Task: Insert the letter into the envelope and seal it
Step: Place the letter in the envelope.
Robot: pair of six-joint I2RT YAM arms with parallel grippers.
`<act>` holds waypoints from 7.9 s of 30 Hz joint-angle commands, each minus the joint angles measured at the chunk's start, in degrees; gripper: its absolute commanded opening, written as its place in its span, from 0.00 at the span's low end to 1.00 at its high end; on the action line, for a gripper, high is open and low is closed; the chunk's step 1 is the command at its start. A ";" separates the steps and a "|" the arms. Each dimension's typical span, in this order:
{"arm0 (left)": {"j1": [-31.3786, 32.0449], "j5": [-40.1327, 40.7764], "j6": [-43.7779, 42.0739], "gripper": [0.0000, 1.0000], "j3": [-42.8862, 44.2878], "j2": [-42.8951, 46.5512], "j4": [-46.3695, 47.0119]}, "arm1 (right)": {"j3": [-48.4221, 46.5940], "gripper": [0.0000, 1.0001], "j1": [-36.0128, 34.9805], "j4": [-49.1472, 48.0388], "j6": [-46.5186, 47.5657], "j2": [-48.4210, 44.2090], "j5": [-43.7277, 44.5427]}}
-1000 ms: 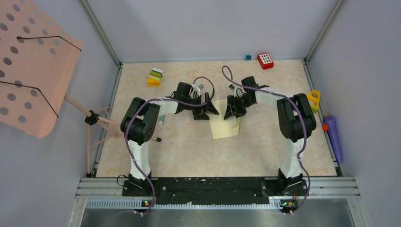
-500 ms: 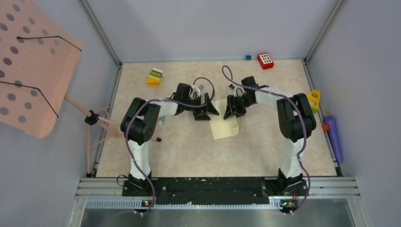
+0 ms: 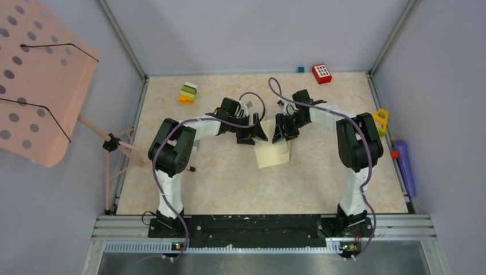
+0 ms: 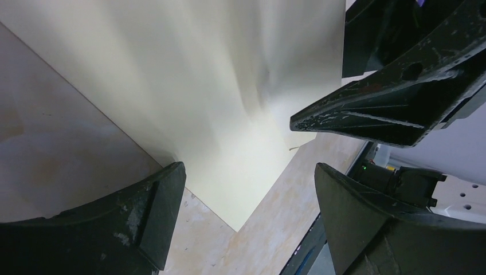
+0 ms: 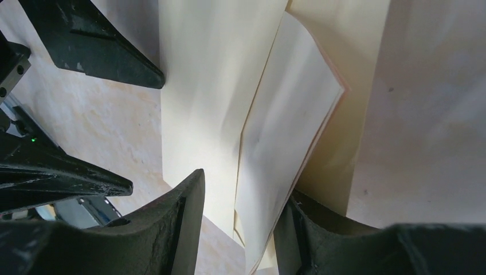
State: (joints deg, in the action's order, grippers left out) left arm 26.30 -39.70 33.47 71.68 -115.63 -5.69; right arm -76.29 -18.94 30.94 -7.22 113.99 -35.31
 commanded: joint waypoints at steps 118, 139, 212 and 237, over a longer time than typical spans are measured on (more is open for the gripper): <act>-6.79 2.80 -4.99 0.90 -0.69 5.99 -3.36 | -2.94 0.40 -9.65 -8.26 0.68 1.41 26.34; -2.44 5.35 -4.29 0.89 0.10 1.05 -3.88 | -2.91 0.40 -9.63 -7.46 -0.53 0.49 23.77; -1.76 5.29 -4.27 0.89 1.12 0.83 -4.01 | -3.87 0.41 -9.67 -13.41 -6.47 -0.19 27.36; -1.72 3.85 -3.95 0.89 4.20 -0.65 -4.94 | -5.10 0.41 -8.94 -13.63 -11.37 3.39 21.16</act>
State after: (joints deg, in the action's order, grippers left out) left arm 24.25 -35.70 29.85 75.02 -115.57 -11.40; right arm -80.79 -27.57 17.85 -17.08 116.77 -10.63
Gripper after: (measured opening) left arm 0.891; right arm 0.412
